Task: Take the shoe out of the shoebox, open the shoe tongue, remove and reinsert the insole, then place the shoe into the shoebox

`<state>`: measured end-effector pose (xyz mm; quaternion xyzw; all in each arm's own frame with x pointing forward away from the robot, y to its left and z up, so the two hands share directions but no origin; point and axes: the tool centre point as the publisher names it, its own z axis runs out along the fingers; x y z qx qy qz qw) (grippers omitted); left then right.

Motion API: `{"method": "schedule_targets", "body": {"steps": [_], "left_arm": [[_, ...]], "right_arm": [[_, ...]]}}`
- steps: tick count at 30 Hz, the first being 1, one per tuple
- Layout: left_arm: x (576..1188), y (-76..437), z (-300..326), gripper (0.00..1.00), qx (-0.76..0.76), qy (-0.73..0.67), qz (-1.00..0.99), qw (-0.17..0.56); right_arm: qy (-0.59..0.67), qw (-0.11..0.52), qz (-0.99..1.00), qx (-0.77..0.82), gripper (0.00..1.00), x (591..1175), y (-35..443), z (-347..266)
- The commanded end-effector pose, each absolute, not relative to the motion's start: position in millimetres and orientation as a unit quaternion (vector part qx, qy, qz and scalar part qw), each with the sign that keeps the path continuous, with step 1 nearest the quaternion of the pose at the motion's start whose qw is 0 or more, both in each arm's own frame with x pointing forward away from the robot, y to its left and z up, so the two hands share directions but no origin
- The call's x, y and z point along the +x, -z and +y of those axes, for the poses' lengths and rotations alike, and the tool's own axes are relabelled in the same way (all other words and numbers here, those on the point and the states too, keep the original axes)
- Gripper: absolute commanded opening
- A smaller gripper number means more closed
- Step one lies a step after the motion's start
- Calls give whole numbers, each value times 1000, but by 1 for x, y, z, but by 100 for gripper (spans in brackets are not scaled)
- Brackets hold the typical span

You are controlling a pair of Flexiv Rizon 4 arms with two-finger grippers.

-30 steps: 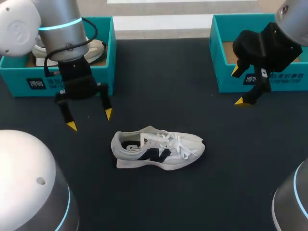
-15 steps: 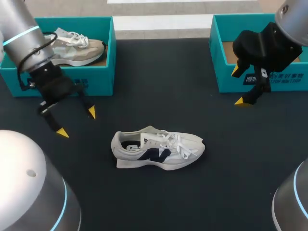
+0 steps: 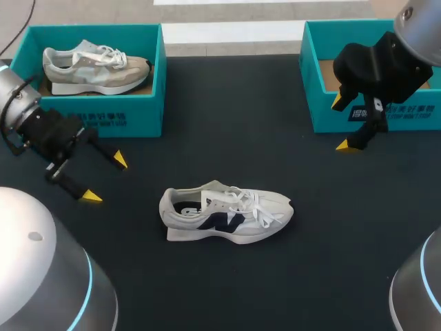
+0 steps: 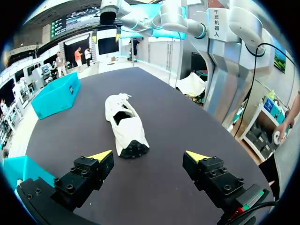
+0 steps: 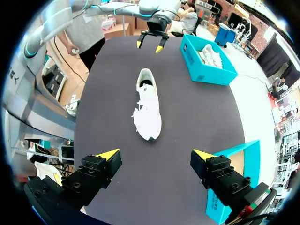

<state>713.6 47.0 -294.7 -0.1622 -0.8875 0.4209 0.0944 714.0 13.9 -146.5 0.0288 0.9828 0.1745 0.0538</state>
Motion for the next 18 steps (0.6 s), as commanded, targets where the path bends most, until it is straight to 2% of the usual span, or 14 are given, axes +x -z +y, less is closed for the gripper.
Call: {"method": "schedule_targets", "body": {"steps": [1,18], "left_arm": [[707,294,43,100,-90,-440,-893,-4],[708,302,43,100,-80,-455,-887,-12]], "right_arm": [[-172,53,983,30,100,716,147,15],[-172,53,983,30,100,716,147,15]]}}
